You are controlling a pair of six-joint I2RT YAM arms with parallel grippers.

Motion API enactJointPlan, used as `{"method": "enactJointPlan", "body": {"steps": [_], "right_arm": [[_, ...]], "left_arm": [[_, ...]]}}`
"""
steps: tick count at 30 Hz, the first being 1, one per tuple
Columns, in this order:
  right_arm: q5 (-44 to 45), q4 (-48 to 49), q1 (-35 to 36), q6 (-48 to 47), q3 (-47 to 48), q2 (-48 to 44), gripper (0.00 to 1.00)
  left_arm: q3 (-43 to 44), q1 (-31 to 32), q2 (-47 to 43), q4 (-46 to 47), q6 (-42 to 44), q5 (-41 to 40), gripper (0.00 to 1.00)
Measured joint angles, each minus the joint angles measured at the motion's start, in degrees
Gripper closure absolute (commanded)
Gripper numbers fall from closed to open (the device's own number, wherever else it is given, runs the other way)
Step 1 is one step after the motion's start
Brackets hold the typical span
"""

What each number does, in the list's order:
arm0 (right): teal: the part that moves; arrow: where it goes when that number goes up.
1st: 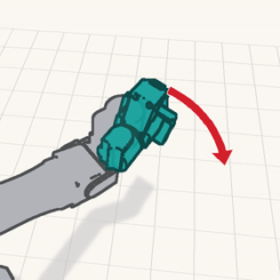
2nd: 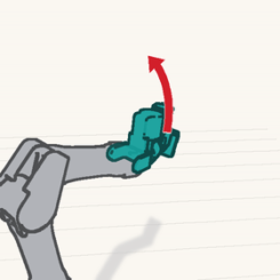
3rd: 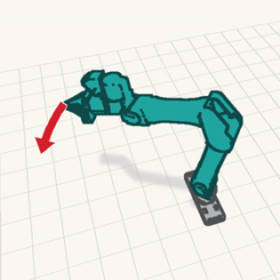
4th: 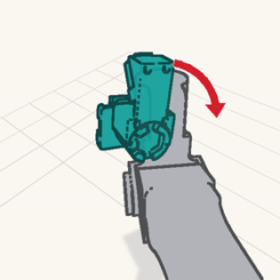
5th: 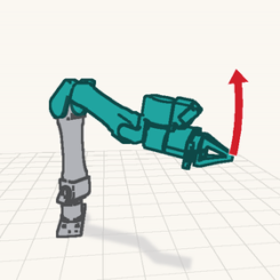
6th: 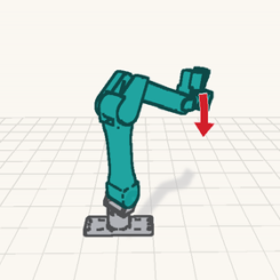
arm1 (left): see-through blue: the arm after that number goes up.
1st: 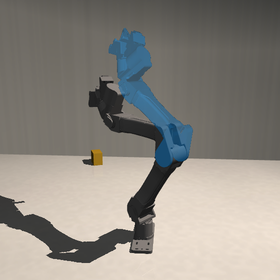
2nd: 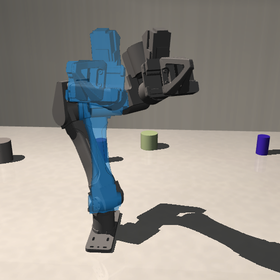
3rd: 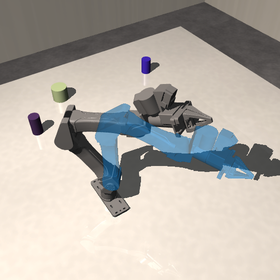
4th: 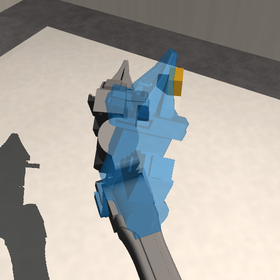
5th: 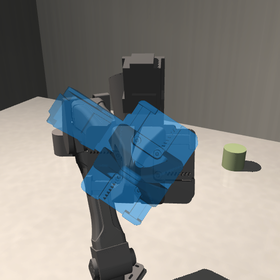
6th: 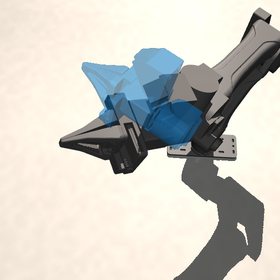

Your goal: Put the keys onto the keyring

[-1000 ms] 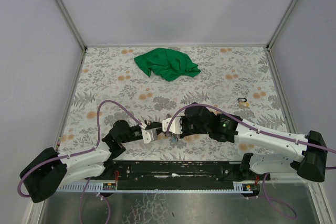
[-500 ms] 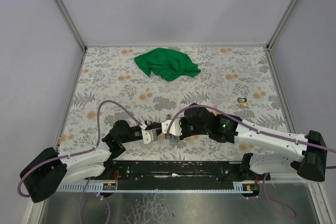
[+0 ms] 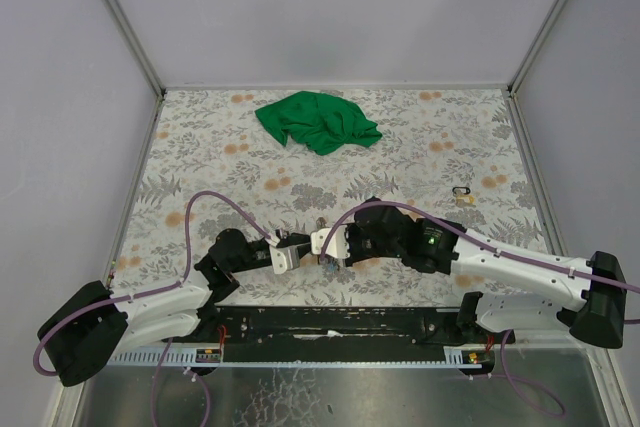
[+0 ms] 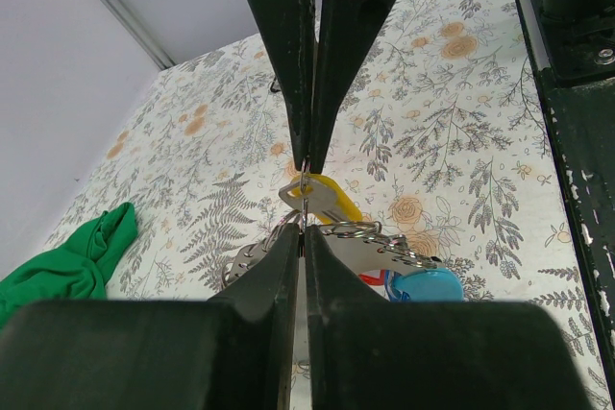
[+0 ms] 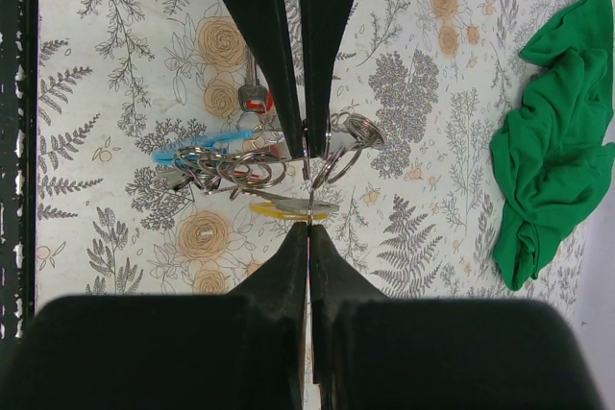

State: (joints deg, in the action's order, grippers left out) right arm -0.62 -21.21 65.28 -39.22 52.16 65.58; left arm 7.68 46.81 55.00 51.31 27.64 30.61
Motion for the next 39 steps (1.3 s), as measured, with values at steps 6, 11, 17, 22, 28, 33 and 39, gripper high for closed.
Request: {"method": "enactJointPlan", "body": {"steps": [6,11,17,22,28,33,39], "right_arm": [[-0.11,-0.2,0.02,-0.04,0.0,0.04,1.0],[-0.11,-0.17,0.02,-0.07,0.0,0.11,1.0],[-0.52,-0.13,0.04,-0.28,0.0,0.37,1.0],[-0.57,-0.09,0.04,-0.46,0.0,0.72,1.0],[-0.57,0.31,0.04,-0.48,0.0,1.14,1.0],[-0.55,0.5,0.04,-0.48,0.0,1.14,1.0],[-0.57,0.5,0.04,-0.46,0.0,1.14,1.0]], "left_arm": [[0.0,0.0,0.0,0.0,0.0,0.0,1.0],[0.0,0.0,0.0,-0.02,0.0,0.02,1.0],[0.02,0.0,0.0,-0.02,0.0,0.04,1.0],[0.02,0.0,0.0,-0.02,0.0,0.07,1.0],[0.02,0.0,0.0,-0.02,0.0,0.11,1.0],[0.02,-0.02,0.0,-0.02,0.0,0.13,1.0],[0.02,-0.02,0.0,-0.04,0.0,0.26,1.0]]}}
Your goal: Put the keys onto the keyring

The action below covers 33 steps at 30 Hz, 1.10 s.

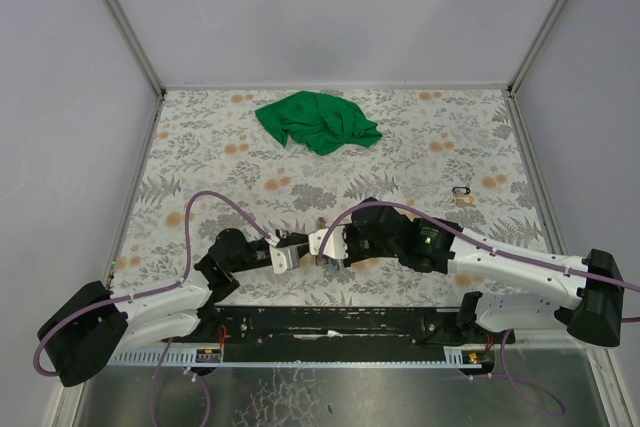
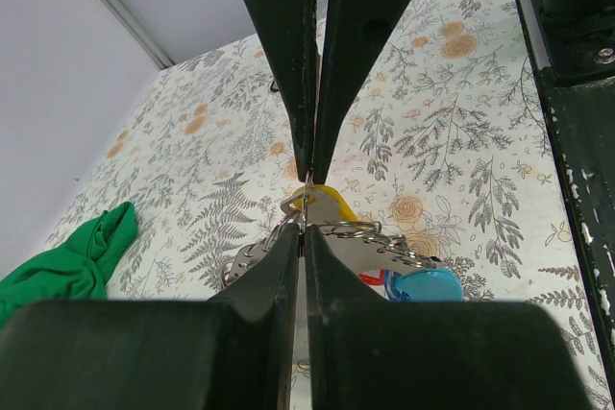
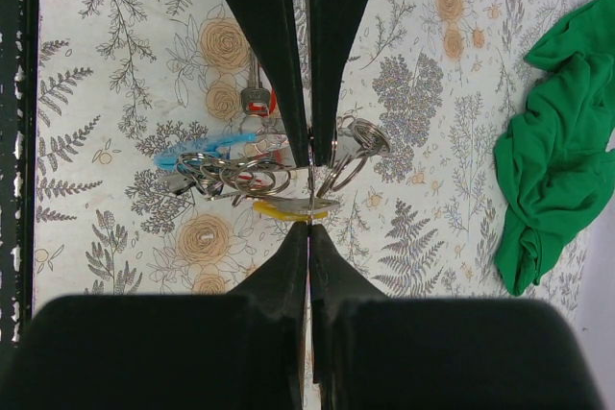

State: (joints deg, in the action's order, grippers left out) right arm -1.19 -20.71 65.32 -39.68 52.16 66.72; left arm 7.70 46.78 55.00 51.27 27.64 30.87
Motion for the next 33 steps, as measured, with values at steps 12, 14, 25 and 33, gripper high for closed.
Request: {"method": "enactJointPlan", "body": {"steps": [12,14,25,33], "right_arm": [[-0.48,-0.02,0.07,-0.48,0.0,0.57,1.0],[-0.48,-0.02,0.15,-0.68,0.02,0.9,1.0],[-1.44,0.22,0.52,-1.97,0.11,1.07,1.0],[-1.22,-0.11,0.63,-2.38,0.39,1.33,1.0]], "left_arm": [[0.0,-0.28,0.02,-0.46,0.0,1.07,1.0],[0.0,-0.33,0.07,-0.55,0.0,1.29,1.0],[0.74,-0.33,0.37,-1.4,0.0,2.86,1.0],[1.53,-0.33,0.79,-2.32,-0.42,2.64,1.0]]}}
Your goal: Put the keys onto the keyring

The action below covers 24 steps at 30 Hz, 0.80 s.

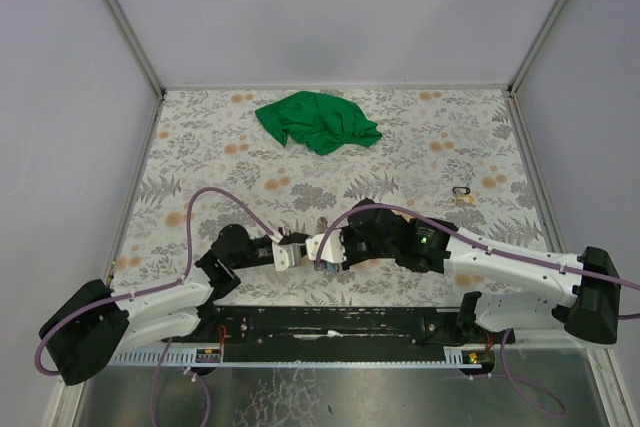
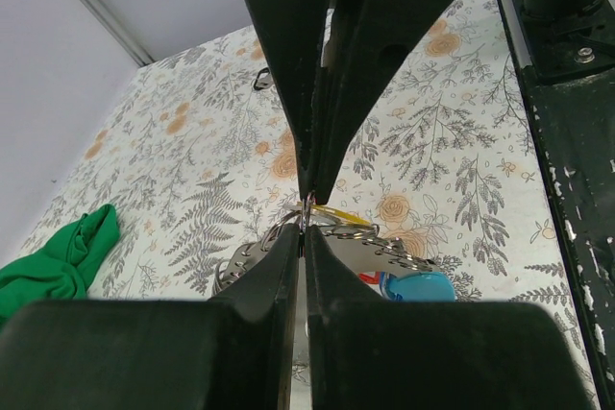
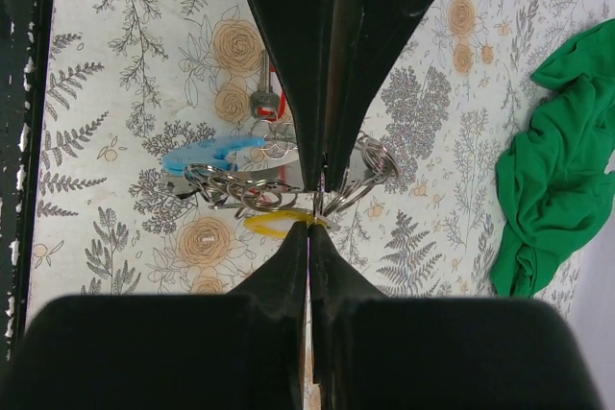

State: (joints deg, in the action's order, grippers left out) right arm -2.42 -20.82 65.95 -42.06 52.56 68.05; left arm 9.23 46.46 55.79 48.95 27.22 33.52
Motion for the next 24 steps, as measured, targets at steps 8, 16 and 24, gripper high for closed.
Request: {"method": "enactJointPlan", "body": {"steps": [8,16,24], "right_arm": [[1.31,-0.72,0.11,-0.22,0.7,0.0,1.0],[2.23,-0.83,0.15,-0.22,0.96,0.0,1.0],[2.95,-1.77,0.31,-0.2,1.62,0.17,1.0]], "left_arm": [[1.38,0.0,0.28,-1.81,-0.37,-0.5,1.0],[2.21,0.0,0.31,-3.19,-0.37,-0.96,1.0],[3.19,0.0,0.37,-4.92,-0.28,-1.03,1.0]]}}
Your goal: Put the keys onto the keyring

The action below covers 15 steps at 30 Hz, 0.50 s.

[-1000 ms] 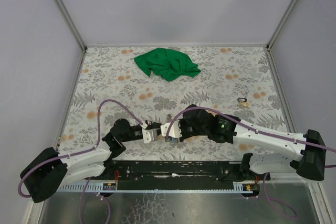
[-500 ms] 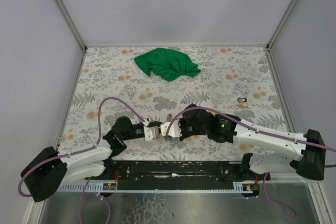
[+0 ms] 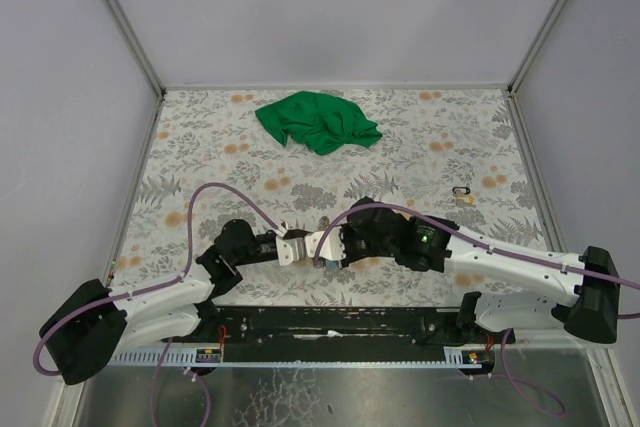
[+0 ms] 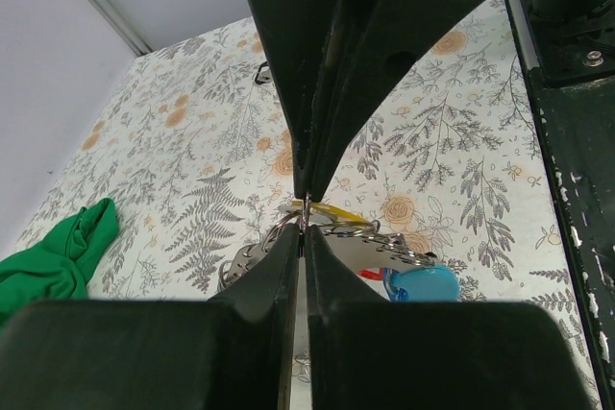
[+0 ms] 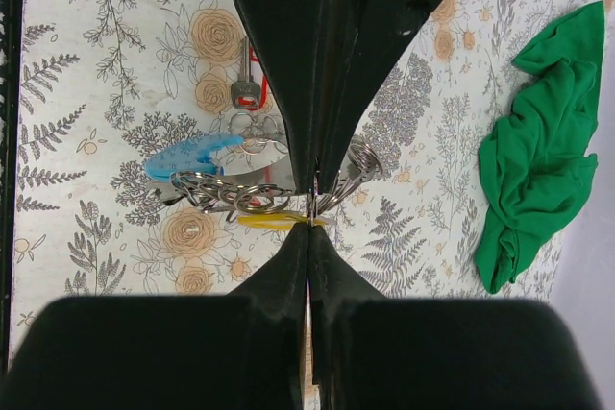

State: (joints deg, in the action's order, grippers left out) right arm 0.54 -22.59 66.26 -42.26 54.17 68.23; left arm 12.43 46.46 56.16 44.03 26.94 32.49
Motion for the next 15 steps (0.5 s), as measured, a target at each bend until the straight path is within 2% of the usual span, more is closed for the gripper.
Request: {"method": "enactJointPlan", "body": {"steps": [11,15], "right_arm": [[0.11,-0.07,0.07,0.28,0.33,0.04,1.0],[0.11,-0.11,0.07,0.28,0.35,0.04,0.94]], "left_arm": [[0.09,0.0,-0.02,-0.09,-0.04,-0.2,1.0],[0.07,0.0,-0.02,-0.04,-0.13,-0.59,1.0]]}}
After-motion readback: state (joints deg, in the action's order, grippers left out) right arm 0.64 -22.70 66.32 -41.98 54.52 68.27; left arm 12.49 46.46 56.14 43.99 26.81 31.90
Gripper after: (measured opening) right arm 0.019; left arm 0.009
